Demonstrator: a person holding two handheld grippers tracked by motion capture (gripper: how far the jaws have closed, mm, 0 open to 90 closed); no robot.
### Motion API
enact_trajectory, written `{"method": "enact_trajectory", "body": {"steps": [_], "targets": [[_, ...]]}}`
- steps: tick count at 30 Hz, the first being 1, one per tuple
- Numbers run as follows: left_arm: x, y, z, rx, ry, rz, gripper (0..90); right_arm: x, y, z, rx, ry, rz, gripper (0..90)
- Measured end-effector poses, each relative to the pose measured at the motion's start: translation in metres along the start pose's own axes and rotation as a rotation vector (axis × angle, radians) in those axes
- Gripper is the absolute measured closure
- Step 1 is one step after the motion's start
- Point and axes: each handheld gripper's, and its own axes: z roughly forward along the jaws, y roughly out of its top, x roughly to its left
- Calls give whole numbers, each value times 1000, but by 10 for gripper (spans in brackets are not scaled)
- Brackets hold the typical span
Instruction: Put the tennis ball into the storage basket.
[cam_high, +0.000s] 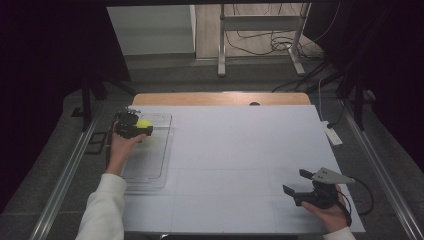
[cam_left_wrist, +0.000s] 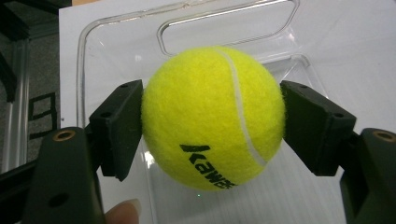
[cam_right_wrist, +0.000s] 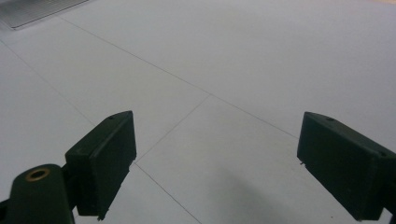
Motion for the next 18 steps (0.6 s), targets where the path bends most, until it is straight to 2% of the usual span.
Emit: {"method": "enact_trajectory", "body": {"steps": [10,18], "targets": [[-1,0,7,25,16,10,267,0,0,0,1,0,1,124],[-4,2,12,54,43,43,266,-1,0,0,2,-2,3,124]]}}
